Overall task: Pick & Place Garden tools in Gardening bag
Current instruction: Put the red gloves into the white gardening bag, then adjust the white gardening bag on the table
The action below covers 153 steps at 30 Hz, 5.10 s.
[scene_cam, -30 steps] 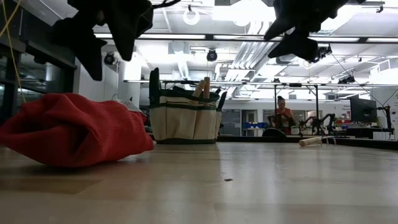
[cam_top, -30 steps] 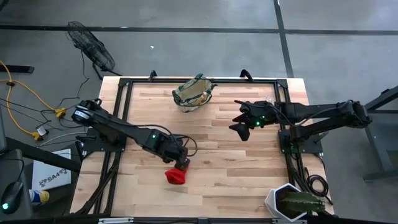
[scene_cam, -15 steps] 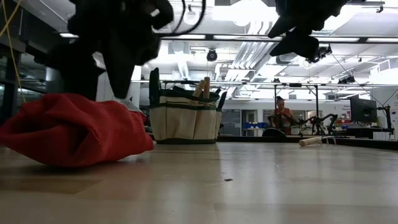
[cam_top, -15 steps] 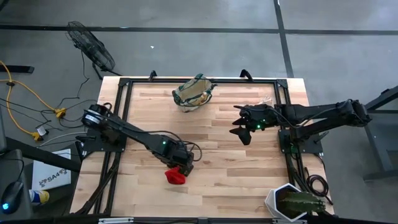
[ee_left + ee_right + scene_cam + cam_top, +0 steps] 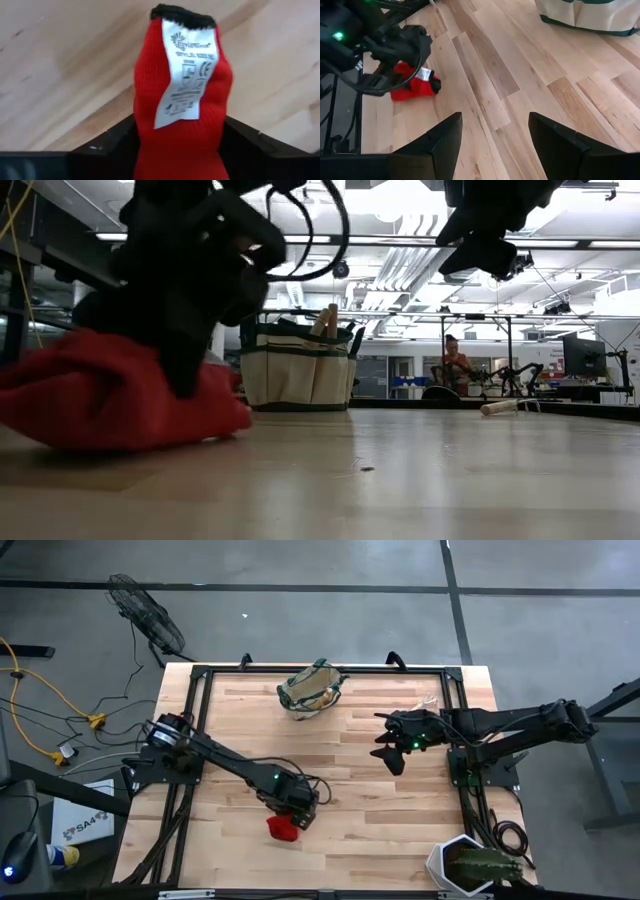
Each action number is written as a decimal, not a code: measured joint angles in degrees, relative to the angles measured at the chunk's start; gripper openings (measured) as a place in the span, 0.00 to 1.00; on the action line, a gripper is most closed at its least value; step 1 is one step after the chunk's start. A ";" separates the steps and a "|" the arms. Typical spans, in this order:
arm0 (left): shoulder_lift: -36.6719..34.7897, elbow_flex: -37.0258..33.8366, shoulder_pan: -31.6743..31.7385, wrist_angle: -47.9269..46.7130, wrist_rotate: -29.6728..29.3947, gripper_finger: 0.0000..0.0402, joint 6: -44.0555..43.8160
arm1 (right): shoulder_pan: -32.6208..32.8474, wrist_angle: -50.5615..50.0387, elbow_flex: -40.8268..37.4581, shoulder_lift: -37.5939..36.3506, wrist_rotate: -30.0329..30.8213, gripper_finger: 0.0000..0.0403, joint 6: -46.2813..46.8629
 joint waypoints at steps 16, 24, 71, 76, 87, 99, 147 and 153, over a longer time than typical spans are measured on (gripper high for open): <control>0.73 0.15 -0.02 3.86 0.74 0.06 1.38 | 0.00 0.64 0.00 0.02 -1.39 0.55 0.70; 0.43 6.30 0.48 -3.37 -2.37 0.06 3.11 | 0.00 0.55 0.00 0.02 -1.36 0.55 1.33; 3.36 50.58 44.73 -28.65 -24.21 0.06 68.71 | -0.06 0.94 0.00 0.02 5.24 0.55 3.56; 4.99 48.19 46.18 -27.71 -22.31 0.06 72.87 | -0.04 0.96 0.00 0.02 9.17 0.55 5.59; 8.58 44.94 46.53 -26.72 -21.40 0.06 78.53 | -0.07 0.96 0.00 0.02 12.44 0.55 6.12; 8.45 38.76 46.53 -26.63 -18.60 0.06 81.67 | -0.07 0.94 0.00 0.02 12.47 0.55 5.98; 8.01 48.12 42.03 -37.88 -9.39 0.78 95.64 | -0.07 -1.78 0.00 0.02 12.27 0.55 6.18; 7.99 48.12 37.31 -38.28 -12.23 0.78 96.52 | -0.07 -2.43 0.00 0.02 12.27 0.55 6.10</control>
